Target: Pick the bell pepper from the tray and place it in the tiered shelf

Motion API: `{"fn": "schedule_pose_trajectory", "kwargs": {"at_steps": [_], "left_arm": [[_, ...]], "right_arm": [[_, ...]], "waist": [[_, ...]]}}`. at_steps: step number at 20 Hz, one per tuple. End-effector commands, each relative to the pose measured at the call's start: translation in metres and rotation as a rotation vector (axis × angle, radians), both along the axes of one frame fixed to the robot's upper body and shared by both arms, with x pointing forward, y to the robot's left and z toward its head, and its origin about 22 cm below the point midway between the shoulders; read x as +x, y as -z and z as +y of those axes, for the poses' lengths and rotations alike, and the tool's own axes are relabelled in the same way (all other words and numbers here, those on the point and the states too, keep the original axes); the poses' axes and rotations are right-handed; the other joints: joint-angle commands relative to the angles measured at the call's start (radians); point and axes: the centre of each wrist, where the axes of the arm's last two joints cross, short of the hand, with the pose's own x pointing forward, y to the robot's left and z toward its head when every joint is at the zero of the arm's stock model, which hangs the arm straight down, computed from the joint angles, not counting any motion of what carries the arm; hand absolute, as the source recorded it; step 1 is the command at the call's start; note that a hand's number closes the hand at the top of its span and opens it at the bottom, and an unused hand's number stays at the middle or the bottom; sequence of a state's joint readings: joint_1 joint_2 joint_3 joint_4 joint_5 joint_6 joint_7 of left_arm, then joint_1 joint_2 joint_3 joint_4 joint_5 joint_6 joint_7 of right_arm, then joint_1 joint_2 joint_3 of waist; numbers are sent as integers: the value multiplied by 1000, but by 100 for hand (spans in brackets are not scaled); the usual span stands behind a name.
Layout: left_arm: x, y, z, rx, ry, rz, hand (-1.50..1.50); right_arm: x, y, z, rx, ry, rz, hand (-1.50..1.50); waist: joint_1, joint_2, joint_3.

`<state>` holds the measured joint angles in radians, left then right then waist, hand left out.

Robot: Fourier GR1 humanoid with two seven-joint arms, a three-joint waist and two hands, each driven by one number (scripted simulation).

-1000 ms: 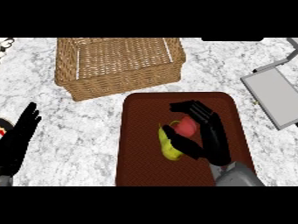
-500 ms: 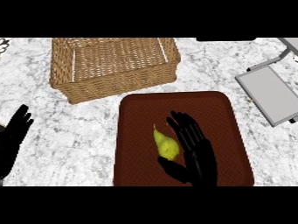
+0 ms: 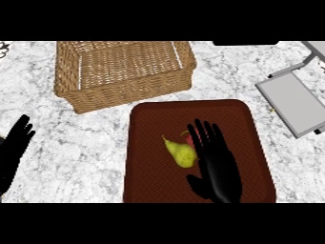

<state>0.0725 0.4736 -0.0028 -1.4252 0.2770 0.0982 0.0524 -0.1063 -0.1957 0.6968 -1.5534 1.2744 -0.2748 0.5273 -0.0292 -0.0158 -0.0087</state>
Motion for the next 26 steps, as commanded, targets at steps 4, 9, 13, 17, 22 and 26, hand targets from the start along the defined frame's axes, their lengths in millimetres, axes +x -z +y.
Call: {"fn": "schedule_pose_trajectory", "kwargs": {"at_steps": [4,9,13,17,22,26], "left_arm": [[5,-1,-10,-8,42,-8,0],[8,2,0,-7,42,-24,0],[15,1,-23,-9,33,-10,0],[14,8,-9,-4,44,-19,0],[11,8,-16,-10,46,-20,0],[13,8,-10,-26,30,-20,0]], "right_arm": [[4,-37,49,-324,138,102,-150],[-12,-62,51,-367,156,141,-150],[22,-58,44,-394,172,164,-150],[23,-58,40,-403,193,163,-150],[46,-48,22,-389,198,142,-150],[59,-15,17,-402,159,141,-150]], "waist": [[31,13,7],[28,14,8],[30,16,9],[30,15,9],[31,15,9],[33,16,9]]}}
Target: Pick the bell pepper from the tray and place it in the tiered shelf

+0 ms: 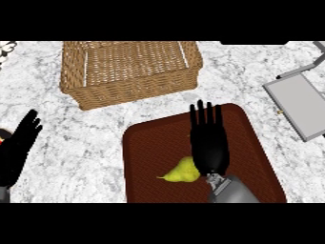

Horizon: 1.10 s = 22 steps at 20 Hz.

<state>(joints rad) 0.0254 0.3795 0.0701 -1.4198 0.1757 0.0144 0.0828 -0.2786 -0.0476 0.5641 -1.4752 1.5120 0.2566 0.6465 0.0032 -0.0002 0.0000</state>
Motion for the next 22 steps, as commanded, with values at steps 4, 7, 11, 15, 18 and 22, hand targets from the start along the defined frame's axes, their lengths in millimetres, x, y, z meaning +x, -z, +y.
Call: {"fn": "schedule_pose_trajectory", "kwargs": {"at_steps": [4,7,11,15,18,22], "left_arm": [[10,1,1,1,5,5,0],[-5,-4,11,-8,-1,-7,0],[-4,12,-9,14,5,-4,0],[-10,-12,0,3,22,14,0],[-14,-10,0,-6,5,-12,0],[4,-6,4,-2,17,10,0]], "right_arm": [[2,31,-17,11,-37,-9,-150],[28,39,-38,18,-12,-5,-150],[29,39,-21,22,-8,18,-150],[20,31,-11,64,-14,57,150],[29,37,-24,-1,-37,55,150],[57,40,-29,-23,-49,14,150]], "waist": [[-4,1,0],[2,1,0],[1,1,0],[3,-1,0],[3,-1,0],[4,2,0]]}}
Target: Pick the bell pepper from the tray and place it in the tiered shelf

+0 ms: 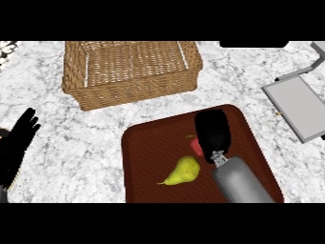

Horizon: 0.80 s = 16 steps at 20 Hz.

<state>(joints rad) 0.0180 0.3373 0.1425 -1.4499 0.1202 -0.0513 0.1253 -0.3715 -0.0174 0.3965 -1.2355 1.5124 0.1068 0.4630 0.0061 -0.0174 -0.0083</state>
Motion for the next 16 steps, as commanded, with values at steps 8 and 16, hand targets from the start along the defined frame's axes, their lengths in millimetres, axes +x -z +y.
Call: {"fn": "schedule_pose_trajectory", "kwargs": {"at_steps": [8,16], "left_arm": [[7,13,-12,-9,-11,-7,0],[3,0,-4,16,-6,-14,0]], "right_arm": [[8,-7,-18,18,98,-136,150],[70,-73,-99,353,908,-129,150]], "waist": [[-6,19,8],[2,23,10]]}}
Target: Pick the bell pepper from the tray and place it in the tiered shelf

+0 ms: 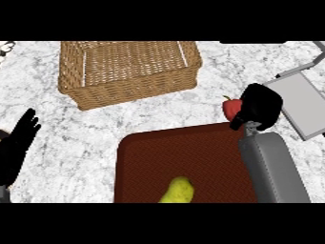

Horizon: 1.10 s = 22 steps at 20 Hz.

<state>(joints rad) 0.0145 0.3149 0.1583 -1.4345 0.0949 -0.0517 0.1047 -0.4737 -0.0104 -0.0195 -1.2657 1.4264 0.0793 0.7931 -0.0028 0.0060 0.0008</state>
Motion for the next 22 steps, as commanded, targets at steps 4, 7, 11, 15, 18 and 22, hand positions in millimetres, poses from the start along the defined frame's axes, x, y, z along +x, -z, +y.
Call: {"fn": "schedule_pose_trajectory", "kwargs": {"at_steps": [4,7,11,15,18,22], "left_arm": [[1,-16,15,13,10,-6,0],[1,-3,-10,-3,10,2,0],[8,4,2,4,2,-2,0],[2,1,1,-13,1,26,0],[2,0,10,10,-13,22,0],[5,-14,5,10,-4,16,0]], "right_arm": [[31,-85,-13,131,303,-130,150],[42,-126,-15,157,337,-209,150],[25,-151,13,283,337,-362,150],[-5,-186,4,318,338,-498,150],[-17,-191,25,300,352,-556,150],[-31,-241,8,251,357,-591,150]], "waist": [[7,-9,-1],[10,-8,-1],[4,-8,-2],[-7,-13,-1],[3,-10,-1],[-2,-12,-1]]}}
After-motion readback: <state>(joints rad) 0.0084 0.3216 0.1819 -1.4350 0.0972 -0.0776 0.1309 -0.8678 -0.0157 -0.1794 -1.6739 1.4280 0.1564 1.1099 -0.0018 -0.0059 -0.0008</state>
